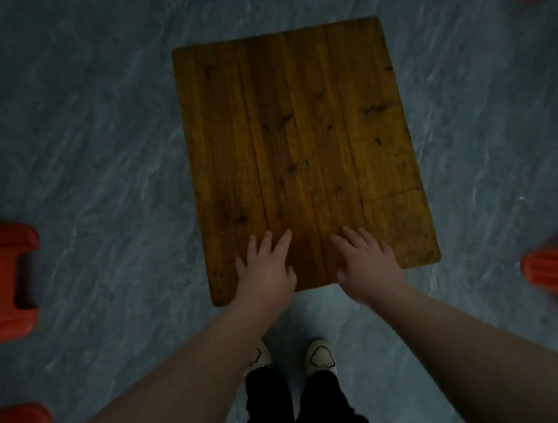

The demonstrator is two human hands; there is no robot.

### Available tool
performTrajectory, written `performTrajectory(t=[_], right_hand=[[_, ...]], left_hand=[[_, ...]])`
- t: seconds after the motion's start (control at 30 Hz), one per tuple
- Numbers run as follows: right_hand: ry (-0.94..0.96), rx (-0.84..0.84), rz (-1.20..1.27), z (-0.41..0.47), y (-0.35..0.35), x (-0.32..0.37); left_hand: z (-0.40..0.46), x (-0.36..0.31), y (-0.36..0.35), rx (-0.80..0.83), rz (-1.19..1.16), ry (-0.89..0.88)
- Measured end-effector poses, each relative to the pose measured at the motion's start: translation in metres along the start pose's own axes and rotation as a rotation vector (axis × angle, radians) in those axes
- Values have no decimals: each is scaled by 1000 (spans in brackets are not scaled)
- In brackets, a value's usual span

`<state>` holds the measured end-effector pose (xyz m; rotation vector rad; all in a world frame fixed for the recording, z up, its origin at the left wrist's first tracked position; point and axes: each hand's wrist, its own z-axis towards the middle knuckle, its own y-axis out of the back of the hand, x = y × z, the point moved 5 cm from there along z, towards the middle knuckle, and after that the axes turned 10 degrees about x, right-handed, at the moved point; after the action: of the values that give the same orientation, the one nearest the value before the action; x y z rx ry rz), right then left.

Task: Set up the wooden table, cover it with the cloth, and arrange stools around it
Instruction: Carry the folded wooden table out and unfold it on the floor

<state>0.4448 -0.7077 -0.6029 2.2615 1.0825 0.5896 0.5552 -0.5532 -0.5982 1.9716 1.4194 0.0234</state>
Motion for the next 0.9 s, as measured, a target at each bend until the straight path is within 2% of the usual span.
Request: performTrajectory(t=[0.1, 0.23, 0.43, 0.6, 0.9], right_hand=[[1, -129, 45, 15, 32, 5], [9, -222, 27, 51, 70, 2], [57, -318, -59, 136, 122, -9], [72, -317, -127, 178, 122, -13], [72, -232, -109, 180, 129, -14]], left_hand=[[16, -8, 30, -108, 45, -28], [49, -14, 67, -191, 86, -75], [121, -17, 116, -378, 209, 43], [169, -9, 118, -349, 226, 100], [169, -8, 127, -239, 223, 105]])
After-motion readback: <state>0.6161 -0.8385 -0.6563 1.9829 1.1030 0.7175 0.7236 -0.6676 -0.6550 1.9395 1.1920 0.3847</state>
